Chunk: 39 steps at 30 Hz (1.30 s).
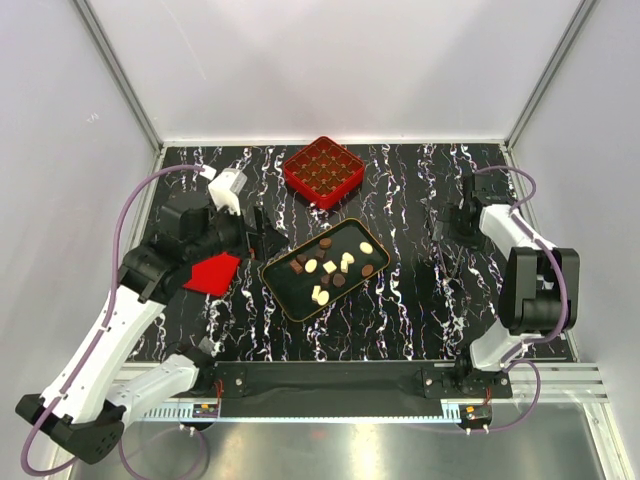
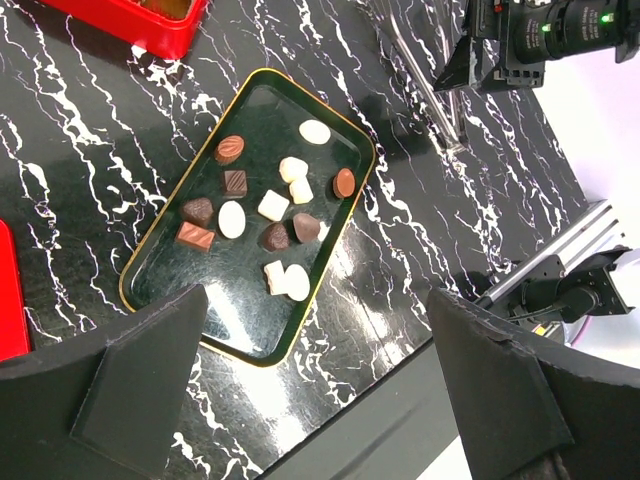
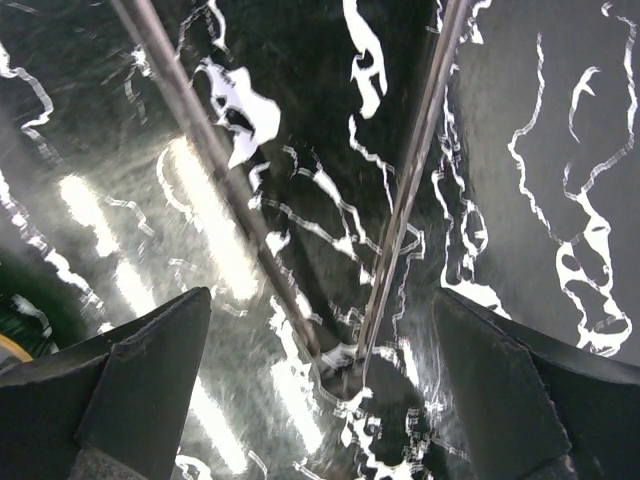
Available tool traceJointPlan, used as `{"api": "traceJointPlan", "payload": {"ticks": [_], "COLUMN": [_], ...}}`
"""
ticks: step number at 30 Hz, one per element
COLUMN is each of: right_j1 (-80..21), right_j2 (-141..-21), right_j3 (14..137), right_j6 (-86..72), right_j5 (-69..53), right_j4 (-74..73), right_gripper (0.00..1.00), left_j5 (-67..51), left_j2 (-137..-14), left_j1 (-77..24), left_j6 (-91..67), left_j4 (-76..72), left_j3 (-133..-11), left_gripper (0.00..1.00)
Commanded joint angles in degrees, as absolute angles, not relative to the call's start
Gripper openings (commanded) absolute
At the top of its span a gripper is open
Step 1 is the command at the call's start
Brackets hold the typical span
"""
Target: Pack the chocolate
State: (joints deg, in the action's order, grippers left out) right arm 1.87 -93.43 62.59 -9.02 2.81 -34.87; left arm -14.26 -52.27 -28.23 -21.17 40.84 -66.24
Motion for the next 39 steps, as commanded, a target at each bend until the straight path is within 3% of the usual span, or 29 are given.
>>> {"api": "traceJointPlan", "payload": {"ticks": [1,15,28,39], "right_j1": [2.28,3.96,3.96,3.96], "right_j2": [-96.50,-107.31,-108.19,-96.42], "right_j3": [62.84,66.71,66.36,81.47], "right_j6": [-6.33,-3.69,-2.72,-7.64], "right_j5": [2.01,4.66,1.42,-4.48], "right_j4": [-31.64,-25.76,-25.93,-46.31], "right_gripper": [1.00,0.98,0.83,0.69], "left_j5": [-15.11,-11.69,-10.98,-14.59], "left_j2": [-52.64,-54.31,-55.28,-54.76], "left_j1": [-28.04,-27.95,-27.95,-27.86], "left_j6": [-20.13,-17.67,-17.84,-19.86], "left_j4": [39.29,40.43,39.90,38.15], "left_j3": [-68.12,-69.34,-69.88,-68.47], "left_gripper": [0.99,0.99,0.99,0.99]}}
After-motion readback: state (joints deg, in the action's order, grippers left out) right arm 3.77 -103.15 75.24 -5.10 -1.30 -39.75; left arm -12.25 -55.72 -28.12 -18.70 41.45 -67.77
